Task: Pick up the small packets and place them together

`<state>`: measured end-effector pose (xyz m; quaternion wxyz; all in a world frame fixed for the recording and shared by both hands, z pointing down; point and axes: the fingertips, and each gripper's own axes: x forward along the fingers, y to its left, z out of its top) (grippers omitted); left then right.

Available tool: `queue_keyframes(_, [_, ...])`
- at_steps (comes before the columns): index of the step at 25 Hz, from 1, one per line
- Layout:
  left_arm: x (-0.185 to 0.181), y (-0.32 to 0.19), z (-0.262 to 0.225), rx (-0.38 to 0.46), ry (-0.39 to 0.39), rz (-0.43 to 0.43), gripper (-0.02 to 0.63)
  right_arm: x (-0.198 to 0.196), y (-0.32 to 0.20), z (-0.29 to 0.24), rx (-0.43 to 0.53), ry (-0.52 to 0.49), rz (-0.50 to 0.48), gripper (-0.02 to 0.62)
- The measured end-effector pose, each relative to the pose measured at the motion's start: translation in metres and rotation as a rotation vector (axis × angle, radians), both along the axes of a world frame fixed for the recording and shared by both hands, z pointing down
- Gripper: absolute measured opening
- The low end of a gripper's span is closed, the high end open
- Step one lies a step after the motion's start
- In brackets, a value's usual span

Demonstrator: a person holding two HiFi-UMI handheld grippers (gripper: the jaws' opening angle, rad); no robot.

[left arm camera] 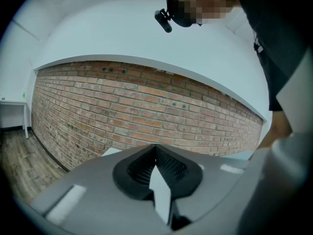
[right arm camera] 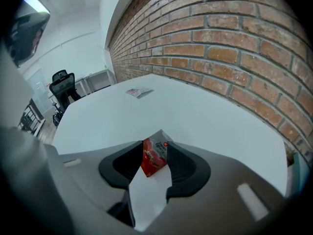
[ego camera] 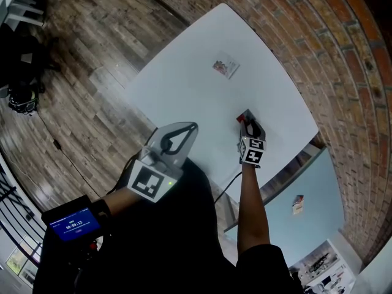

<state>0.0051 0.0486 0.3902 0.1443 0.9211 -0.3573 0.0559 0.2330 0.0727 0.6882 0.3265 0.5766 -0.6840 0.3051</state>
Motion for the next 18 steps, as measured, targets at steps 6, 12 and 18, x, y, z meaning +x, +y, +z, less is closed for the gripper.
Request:
queue_keyframes(6, [0.004,0.0,-0.002,0.004,0.015,0.014,0.002,-0.017,0.003,-0.044,0.106,-0.026,0.066,0.153])
queue_keyframes(12, [0.016,0.0,-0.007,0.023,0.015,0.062,0.002,-0.042,-0.001,-0.095,0.224,-0.081,0.083,0.102])
queue_keyframes(18, [0.027,0.0,-0.012,0.061,0.016,0.129,0.002,-0.077,0.009,-0.136,0.311,-0.177,0.032,0.002])
